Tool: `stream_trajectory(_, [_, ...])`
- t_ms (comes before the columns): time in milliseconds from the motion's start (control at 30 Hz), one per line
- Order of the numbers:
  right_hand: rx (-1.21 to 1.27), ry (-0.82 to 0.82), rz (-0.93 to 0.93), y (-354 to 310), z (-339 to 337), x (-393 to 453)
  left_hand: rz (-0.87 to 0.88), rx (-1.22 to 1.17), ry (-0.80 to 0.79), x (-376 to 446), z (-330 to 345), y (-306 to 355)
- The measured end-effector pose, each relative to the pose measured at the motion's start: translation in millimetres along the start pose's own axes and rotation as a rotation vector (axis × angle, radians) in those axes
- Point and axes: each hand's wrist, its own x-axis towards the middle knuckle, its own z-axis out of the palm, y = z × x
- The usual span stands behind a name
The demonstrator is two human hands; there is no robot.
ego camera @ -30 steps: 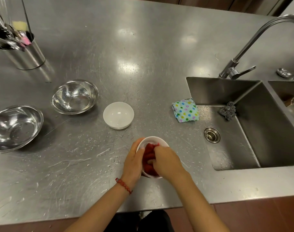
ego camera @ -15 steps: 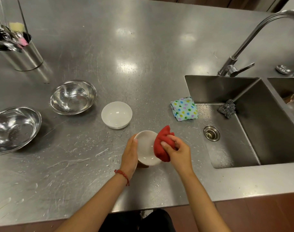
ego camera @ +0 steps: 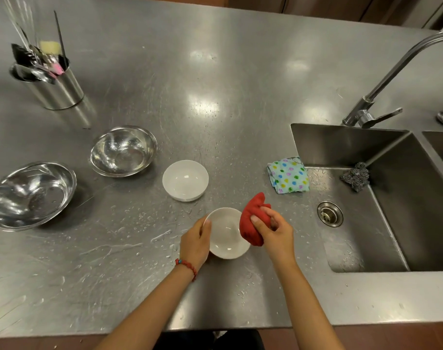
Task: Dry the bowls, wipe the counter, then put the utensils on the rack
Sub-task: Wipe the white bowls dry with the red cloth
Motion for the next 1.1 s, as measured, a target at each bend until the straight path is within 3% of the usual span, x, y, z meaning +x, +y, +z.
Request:
stream_trajectory(267, [-0.039, -0.148, -0.041, -17.7, 49.6, 31.3, -0.185, -0.365, 0.199, 46.7, -55.8, -0.1])
stream_trajectory(567, [-0.063, -0.135, -0.012, -18.6, 97.3, 62.4, -0.208, -0.545, -0.02, 99.0, -69.7, 10.0])
stream_trajectory(733, [-0.089, -0.102, 0.03, -12.6, 98.8, 64.7, -0.254, -0.625, -0.051, 110.2, -69.2, 2.8])
stream_trajectory(1000, [-0.092, -0.114, -0.021, -34.6, 99.1, 57.8, -0.108, -0.619, -0.038, 104.1, -73.5, 8.3])
stream_trajectory(1100, [-0.163, -0.18, -0.105, -41.7, 105.3, 52.1, -0.063, -0.686, -0.107, 94.3, -74.3, 16.1])
